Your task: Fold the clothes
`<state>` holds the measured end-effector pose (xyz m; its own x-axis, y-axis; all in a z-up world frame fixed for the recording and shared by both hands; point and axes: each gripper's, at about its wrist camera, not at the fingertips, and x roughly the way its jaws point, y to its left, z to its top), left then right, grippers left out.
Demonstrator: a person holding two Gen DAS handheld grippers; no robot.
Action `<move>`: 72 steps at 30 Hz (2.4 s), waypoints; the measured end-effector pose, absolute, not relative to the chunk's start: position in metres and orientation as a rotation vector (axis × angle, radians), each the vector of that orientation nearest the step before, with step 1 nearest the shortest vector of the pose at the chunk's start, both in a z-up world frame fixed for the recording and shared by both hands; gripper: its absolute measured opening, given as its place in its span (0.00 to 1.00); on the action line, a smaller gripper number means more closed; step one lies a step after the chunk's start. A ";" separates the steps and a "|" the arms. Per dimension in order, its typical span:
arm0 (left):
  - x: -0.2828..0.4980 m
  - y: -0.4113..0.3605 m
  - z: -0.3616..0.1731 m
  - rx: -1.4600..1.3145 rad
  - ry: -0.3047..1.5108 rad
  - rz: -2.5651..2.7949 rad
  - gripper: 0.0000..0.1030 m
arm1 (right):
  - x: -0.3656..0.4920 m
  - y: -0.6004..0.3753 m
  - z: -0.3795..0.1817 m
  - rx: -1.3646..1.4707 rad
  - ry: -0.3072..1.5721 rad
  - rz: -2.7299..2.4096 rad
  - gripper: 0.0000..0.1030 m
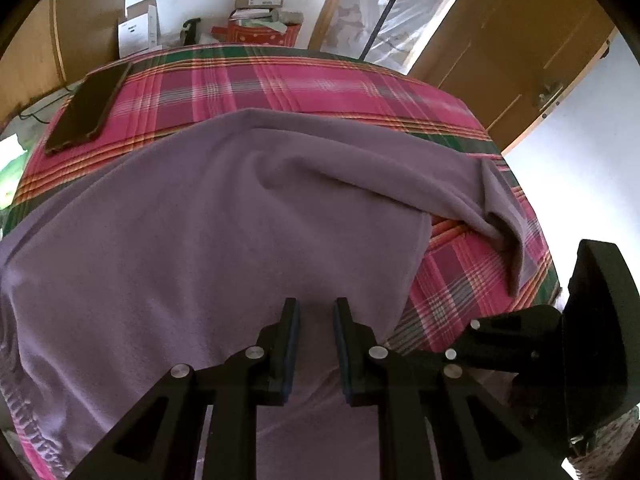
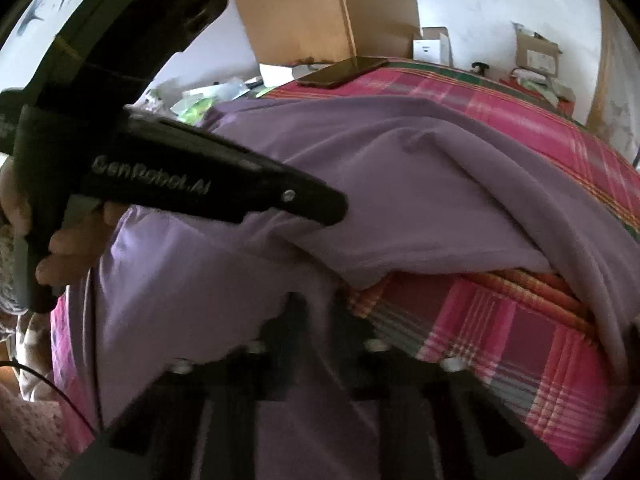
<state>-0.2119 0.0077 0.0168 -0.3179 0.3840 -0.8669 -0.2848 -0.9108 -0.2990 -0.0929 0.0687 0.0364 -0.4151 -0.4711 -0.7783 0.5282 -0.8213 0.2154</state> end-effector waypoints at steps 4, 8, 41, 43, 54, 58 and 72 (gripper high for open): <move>-0.210 0.003 0.019 -1.513 -0.147 2.260 0.17 | -0.081 0.077 0.048 1.146 -0.001 -2.236 0.07; -0.209 0.002 0.019 -1.510 -0.169 2.258 0.17 | -0.065 0.077 0.064 1.062 0.001 -2.223 0.07; -0.196 0.094 0.019 -1.422 0.385 2.369 0.26 | -0.053 0.221 0.055 1.214 0.083 -2.807 0.35; -0.199 0.098 0.014 -1.428 0.433 2.387 0.26 | -0.056 0.220 0.050 1.239 0.121 -2.804 0.35; -0.215 0.115 0.004 -1.434 0.517 2.424 0.26 | -0.076 0.230 0.042 1.276 0.199 -2.853 0.29; -0.218 0.109 0.005 -1.437 0.442 2.415 0.14 | -0.078 0.240 0.048 1.272 0.190 -2.882 0.09; -0.216 0.096 0.008 -1.414 0.328 2.391 0.04 | -0.092 0.324 0.104 1.123 -0.023 -3.183 0.09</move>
<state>-0.2155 0.0959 0.0075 -0.4452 0.1732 -0.8785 -0.4035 -0.9147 0.0241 -0.0917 0.3244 0.1040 -0.7546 0.2135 -0.6205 -0.2226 -0.9728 -0.0641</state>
